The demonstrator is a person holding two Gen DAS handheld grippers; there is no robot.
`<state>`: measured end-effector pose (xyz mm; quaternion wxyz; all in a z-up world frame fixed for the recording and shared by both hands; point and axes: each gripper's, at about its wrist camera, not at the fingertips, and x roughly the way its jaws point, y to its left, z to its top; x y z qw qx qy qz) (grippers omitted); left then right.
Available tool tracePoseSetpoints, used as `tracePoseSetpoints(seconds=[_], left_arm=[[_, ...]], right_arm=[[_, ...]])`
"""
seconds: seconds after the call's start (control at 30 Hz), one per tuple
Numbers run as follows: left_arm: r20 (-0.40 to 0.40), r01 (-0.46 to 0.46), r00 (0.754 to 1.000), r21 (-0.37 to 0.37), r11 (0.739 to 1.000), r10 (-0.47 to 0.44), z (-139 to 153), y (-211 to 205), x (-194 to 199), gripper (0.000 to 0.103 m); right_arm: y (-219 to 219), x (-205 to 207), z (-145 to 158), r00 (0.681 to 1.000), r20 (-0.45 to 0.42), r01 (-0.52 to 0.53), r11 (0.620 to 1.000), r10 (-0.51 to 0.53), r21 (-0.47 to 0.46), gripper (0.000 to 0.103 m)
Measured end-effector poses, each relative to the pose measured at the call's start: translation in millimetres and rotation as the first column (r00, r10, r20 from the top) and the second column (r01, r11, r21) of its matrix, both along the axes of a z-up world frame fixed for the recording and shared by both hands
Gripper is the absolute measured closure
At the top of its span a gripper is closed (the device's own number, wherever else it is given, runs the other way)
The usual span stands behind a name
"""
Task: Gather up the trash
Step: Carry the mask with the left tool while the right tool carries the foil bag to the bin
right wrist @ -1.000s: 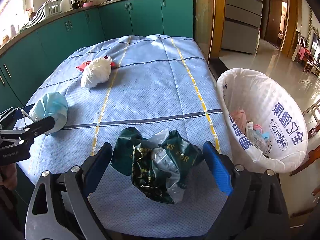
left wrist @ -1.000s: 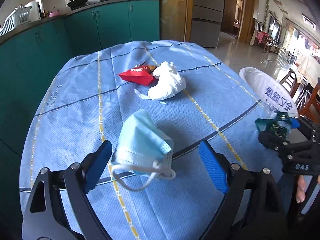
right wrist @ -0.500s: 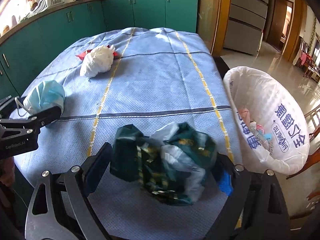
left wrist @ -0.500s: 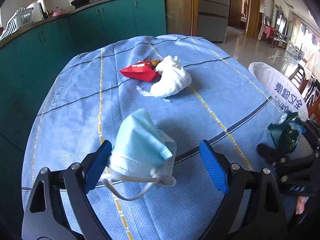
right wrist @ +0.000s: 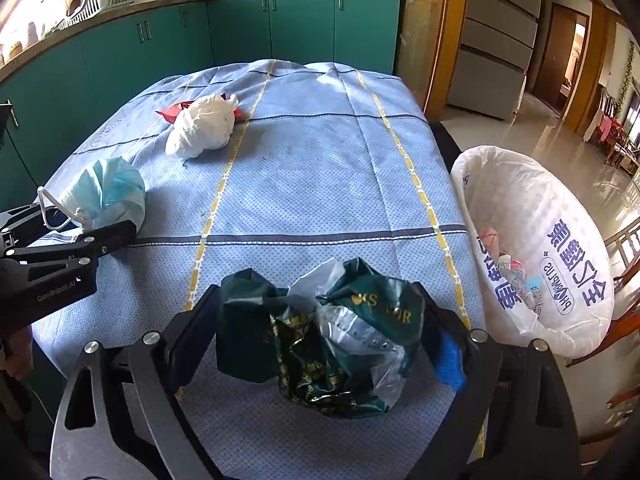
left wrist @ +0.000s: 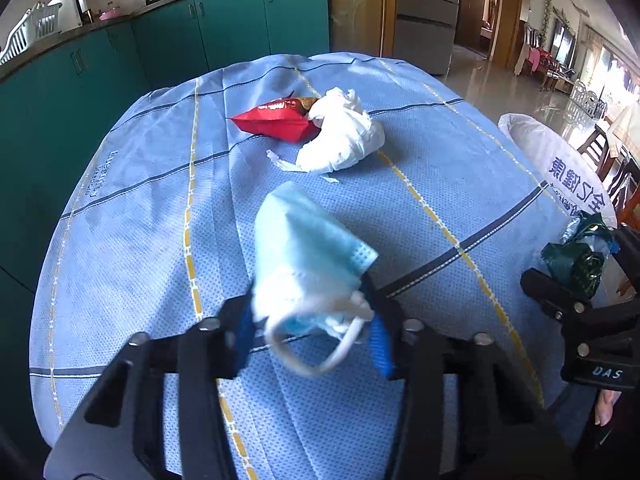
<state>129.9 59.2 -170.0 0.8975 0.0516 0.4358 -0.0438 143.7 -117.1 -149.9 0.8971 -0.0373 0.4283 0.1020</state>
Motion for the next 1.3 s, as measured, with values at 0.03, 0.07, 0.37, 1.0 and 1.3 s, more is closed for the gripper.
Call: tracePoseSetpoints(seconds=[0.03,0.07,0.37,1.0,1.3], left_arm=[[0.001,0.000,1.000,-0.001,1.000,0.000,0,1,-1,0.061],[0.004,-0.002,1.000,-0.001,1.000,0.002,1,1,-2,0.063],[0.081,-0.014,0.997,-0.001,1.000,0.014,25,10,-22,0.070],[0.189,0.102,0.978,-0.045,0.994,-0.092,71,-15,-32,0.070],[0.163,0.309,0.943,-0.118,0.944,-0.289,70,-107,13,0.070]], right_arm=[[1,0,0,1.000,0.001,-0.005,1.000,0.005,-0.002,0.022],[2,-1,-1,1.000,-0.002,-0.014,1.000,0.014,-0.006,0.025],[4,-7,11,0.999,0.041,-0.035,0.999,0.035,0.004,0.032],[-72,-10,52,0.982,0.140,0.116,0.989,-0.129,0.097,0.032],[-179,-20,64,0.916,0.179,0.350,0.933,-0.359,0.083,0.032]])
